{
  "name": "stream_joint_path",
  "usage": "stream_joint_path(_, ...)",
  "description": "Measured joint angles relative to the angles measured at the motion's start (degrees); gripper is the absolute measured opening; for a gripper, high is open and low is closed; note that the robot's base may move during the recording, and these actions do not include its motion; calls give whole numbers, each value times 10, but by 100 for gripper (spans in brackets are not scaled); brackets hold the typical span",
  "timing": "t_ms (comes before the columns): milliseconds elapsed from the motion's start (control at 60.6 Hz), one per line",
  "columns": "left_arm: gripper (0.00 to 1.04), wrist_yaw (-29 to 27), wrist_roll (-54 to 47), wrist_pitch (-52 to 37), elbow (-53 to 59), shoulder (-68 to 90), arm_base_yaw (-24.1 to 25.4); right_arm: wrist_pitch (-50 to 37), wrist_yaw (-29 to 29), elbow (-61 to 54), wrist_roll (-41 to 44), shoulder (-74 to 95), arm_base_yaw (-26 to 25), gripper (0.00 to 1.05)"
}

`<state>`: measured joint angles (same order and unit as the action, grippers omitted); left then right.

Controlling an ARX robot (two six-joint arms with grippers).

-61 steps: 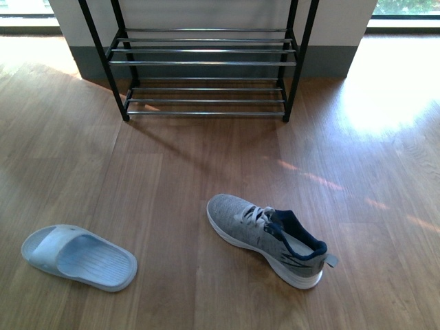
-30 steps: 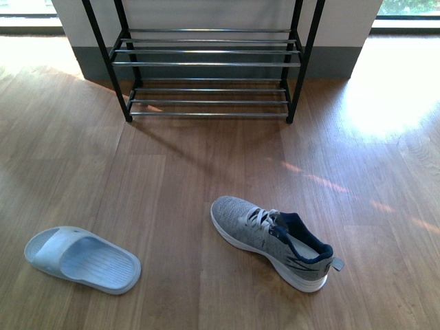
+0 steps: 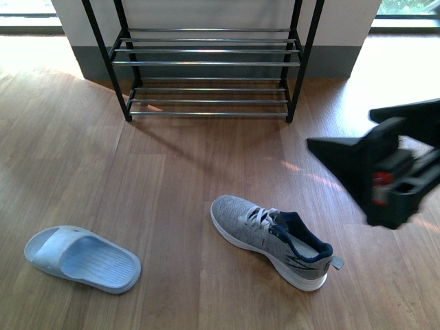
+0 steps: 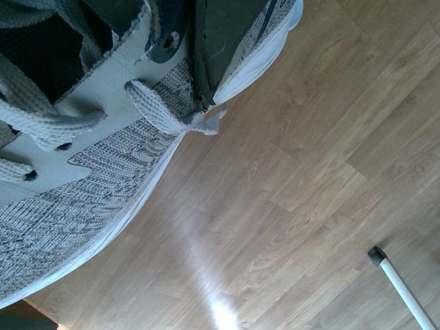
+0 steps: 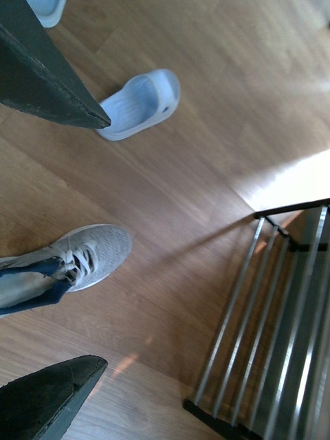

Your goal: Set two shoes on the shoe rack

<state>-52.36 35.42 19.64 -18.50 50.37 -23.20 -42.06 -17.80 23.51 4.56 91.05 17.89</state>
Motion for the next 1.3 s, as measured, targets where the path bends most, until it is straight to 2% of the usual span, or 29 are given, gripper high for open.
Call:
stream_joint_path(280,1,0,0,0,0,0,0,24,65,135,17,282,119,96)
stream_joint_path(478,1,0,0,0,0,0,0,35,88,226,24,451,157,96)
stream_joint_path(594,1,0,0,0,0,0,0,43,103,273,39,521,156,96)
stream_joint_path(841,1,0,0,0,0,0,0,94,133,373,100,603,116,96)
stream_joint_path(1303,1,0,0,0,0,0,0,149,147,386,175,588,49,96)
